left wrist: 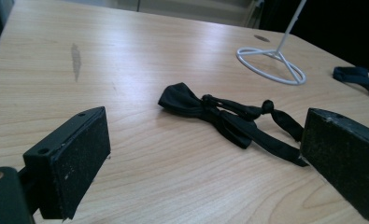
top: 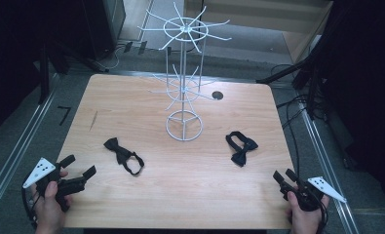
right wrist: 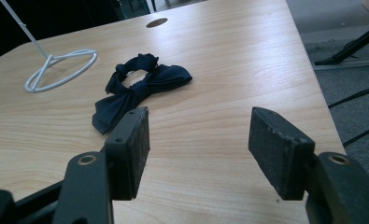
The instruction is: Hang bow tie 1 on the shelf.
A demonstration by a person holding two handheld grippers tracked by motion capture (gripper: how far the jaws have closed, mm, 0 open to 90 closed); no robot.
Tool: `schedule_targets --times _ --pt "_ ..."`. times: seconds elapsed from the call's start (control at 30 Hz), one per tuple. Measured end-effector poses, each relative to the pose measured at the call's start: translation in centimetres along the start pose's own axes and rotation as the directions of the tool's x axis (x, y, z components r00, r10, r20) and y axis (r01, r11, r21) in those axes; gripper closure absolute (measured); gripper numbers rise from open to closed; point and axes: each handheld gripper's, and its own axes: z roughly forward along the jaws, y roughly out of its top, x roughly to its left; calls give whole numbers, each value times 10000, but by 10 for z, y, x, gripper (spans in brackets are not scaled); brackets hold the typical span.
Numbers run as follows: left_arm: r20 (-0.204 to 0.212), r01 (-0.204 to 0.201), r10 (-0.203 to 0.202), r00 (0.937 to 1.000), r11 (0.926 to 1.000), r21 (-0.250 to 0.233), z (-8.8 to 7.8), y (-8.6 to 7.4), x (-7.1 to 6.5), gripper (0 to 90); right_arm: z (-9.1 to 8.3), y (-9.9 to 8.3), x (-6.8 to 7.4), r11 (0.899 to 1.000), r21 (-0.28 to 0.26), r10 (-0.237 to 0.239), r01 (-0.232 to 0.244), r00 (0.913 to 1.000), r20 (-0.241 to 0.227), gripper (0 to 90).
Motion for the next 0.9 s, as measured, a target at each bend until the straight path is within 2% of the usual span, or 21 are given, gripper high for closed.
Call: schedule_targets --times 0.03,0.1,0.23,0.3,0.37,0.43,0.5,0.53,0.6,0.63,0.77,0.9 --pt "-137 180 -181 9997 9998 -96 0 0 2 27 0 0 1 10000 -1 -33 33 10000 49 403" --pt "-153 304 -306 9994 9994 -148 0 -1 3 27 0 0 1 10000 30 -33 33 10000 79 405" --pt "-258 273 -275 9993 9996 -86 2 -1 1 27 1 0 4 9999 12 -158 158 9998 102 416" --pt "-467 225 -229 9986 9997 -107 2 -2 0 27 2 2 7 9999 -24 -120 120 9999 14 416" --pt "-823 485 -503 9953 9986 -231 1 -2 2 27 3 4 11 9995 -31 -305 305 9995 9 416" --pt "-907 628 -655 9937 9975 -323 0 -2 3 27 6 6 16 9991 -23 -434 434 9991 -7 416" --pt "-878 621 -643 9941 9977 -274 1 -2 3 27 9 9 21 9986 -25 -522 522 9986 -38 421" --pt "-888 476 -497 9948 9985 -255 1 -2 2 27 12 13 27 9979 7 -654 654 9978 -92 421" --pt "-873 426 -444 9952 9989 -217 1 -2 1 27 14 15 29 9971 21 -765 765 9970 -75 424" --pt "-747 301 -309 9967 9995 -121 2 -1 0 27 17 19 34 9965 45 -836 836 9965 -60 425" --pt "-506 347 -355 9981 9993 -166 1 -2 2 27 25 26 44 9965 73 -838 838 9964 -93 427" --pt "-495 344 -352 9982 9993 -160 1 -2 2 27 31 30 50 9953 95 -962 963 9953 -96 429"
